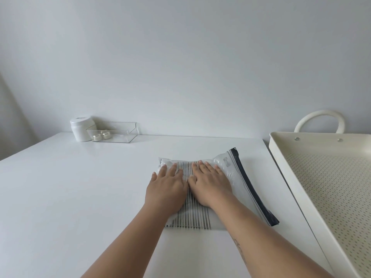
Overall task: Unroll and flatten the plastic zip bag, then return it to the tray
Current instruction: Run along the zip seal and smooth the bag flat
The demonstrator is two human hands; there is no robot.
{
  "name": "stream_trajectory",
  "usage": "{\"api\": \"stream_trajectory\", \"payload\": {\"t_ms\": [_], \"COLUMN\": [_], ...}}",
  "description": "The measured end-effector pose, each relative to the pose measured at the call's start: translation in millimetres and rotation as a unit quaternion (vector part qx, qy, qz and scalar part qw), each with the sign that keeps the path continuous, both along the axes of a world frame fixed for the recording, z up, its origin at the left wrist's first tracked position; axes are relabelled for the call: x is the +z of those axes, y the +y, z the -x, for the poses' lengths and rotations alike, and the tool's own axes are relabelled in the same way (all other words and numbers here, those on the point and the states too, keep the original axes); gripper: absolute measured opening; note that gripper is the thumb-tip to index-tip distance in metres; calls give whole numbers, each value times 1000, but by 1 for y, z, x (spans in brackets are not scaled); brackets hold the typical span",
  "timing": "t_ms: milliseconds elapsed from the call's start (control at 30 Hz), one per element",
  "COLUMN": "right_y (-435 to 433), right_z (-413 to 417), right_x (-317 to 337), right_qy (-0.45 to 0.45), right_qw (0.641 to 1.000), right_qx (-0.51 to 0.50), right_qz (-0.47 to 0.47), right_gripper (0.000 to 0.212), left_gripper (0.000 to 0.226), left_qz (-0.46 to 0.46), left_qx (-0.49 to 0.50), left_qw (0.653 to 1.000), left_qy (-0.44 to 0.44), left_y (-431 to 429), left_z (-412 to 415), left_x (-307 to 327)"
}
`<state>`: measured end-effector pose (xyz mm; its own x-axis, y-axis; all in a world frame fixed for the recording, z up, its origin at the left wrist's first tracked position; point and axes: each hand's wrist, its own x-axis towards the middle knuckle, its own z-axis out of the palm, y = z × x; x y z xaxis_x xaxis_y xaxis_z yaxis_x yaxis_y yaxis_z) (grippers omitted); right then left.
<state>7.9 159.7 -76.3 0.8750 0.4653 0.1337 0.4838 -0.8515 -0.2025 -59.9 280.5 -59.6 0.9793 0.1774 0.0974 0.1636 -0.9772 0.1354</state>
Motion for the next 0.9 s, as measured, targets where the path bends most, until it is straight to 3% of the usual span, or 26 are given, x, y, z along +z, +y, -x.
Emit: {"api": "stream_trajectory", "payload": {"t_ms": [900], "right_y": [-18], "right_z": [-9], "right_x": [-1], "right_qy": [25], "right_qw": [998], "right_qx": [-49], "right_qz": [20], "right_gripper": [69], "left_gripper": [55], "left_qz": [-28], "left_qx": [1], "left_qw": [1000], "left_qy": [3], "left_y": [-3], "left_z": [-2], "left_x": [-1]}}
